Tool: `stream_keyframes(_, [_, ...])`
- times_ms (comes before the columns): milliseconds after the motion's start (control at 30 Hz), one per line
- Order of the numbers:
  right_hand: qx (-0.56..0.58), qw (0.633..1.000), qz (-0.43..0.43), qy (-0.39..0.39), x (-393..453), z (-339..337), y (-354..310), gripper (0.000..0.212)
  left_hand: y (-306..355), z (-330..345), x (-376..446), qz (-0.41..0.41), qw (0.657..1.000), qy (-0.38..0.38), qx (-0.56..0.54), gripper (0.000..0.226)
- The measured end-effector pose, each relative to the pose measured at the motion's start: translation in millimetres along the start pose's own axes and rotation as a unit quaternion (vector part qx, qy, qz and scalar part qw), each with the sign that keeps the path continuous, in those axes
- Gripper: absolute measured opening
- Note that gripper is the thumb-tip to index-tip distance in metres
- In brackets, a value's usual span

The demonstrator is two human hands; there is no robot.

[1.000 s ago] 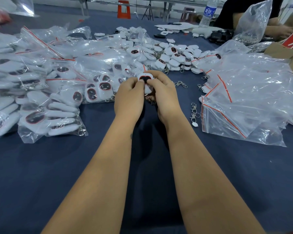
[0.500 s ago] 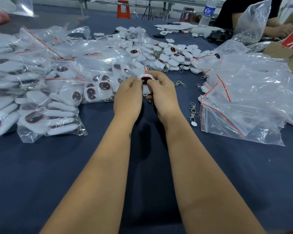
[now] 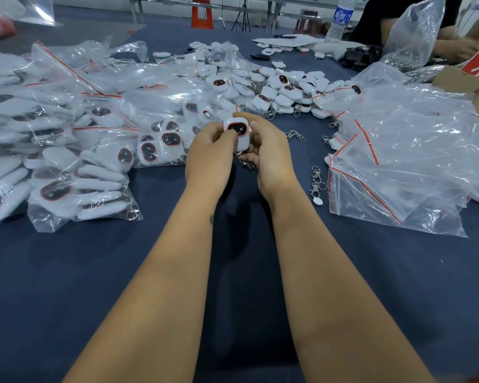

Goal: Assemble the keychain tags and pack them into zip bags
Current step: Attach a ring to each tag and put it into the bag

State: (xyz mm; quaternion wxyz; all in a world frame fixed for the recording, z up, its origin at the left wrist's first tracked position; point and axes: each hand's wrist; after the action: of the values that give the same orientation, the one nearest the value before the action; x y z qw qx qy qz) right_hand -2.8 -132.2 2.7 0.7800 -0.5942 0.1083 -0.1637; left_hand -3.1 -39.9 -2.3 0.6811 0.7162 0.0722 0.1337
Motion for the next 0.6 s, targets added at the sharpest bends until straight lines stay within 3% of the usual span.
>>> stream_keyframes(600, [-0.017, 0.999, 0.033, 0.008, -1.3, 1.7, -2.7, 0.017, -2.6, 0.9, 1.1, 0.056, 0.997, 0.017, 0.050, 0.019])
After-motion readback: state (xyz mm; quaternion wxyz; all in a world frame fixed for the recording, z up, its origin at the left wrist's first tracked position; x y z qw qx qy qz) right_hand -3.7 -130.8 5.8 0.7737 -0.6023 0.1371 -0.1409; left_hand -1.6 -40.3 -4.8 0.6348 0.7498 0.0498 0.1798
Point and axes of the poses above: each hand's wrist, its own x-axis towards the middle knuckle, its own z-axis out of the palm, y = z × x, and after that the axes turned 11 degrees about y, right-handed
